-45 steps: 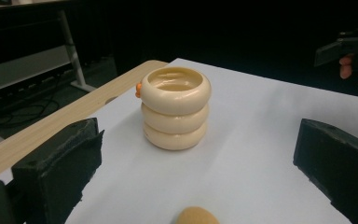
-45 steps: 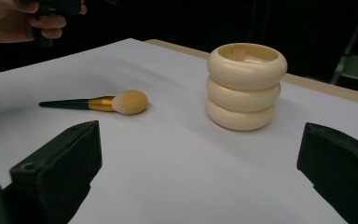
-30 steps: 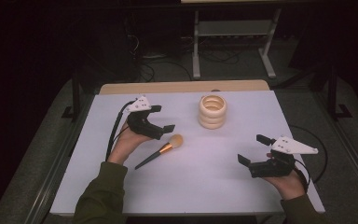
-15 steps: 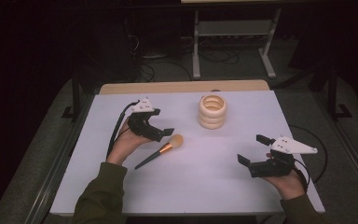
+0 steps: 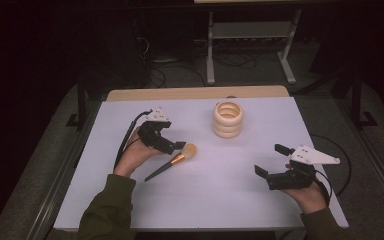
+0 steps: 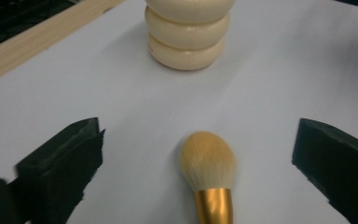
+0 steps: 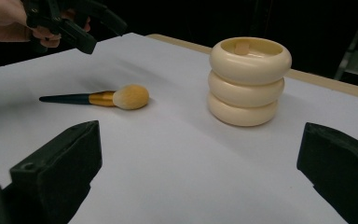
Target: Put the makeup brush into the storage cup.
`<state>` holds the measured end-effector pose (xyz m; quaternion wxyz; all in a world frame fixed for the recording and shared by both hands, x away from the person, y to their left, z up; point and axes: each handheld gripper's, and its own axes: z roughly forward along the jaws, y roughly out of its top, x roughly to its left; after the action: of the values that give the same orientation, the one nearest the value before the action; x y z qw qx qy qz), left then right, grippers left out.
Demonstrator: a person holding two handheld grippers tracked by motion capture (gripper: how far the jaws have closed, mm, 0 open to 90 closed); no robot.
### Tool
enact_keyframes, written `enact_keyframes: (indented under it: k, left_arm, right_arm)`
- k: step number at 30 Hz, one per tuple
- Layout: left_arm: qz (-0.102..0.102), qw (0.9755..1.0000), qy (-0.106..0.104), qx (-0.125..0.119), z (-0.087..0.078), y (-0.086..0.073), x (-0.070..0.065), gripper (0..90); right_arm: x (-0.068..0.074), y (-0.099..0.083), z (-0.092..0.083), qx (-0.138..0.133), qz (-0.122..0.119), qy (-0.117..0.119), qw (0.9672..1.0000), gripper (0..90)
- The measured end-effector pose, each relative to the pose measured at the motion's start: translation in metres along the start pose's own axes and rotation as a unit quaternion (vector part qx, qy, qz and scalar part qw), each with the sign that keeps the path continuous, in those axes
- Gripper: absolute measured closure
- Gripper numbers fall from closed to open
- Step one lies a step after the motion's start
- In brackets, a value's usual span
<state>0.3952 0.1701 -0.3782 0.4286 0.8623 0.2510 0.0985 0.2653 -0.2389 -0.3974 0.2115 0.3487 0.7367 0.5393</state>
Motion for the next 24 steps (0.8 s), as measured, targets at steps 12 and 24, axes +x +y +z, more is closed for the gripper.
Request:
enact_keyframes:
  k: [12, 24]
  left_arm:
    - [0.003, 0.9991, 0.005, 0.041, 0.0038, -0.0020, -0.0014, 6.5]
    - [0.003, 0.9953, 0.008, 0.096, 0.0072, -0.0036, -0.0040, 9.8]
  right_arm:
    - [-0.0001, 0.0001, -0.0012, -0.001, 0.002, -0.001, 1.0000, 0.0]
    - [0.0000, 0.0001, -0.0012, -0.001, 0.001, -0.001, 1.0000, 0.0]
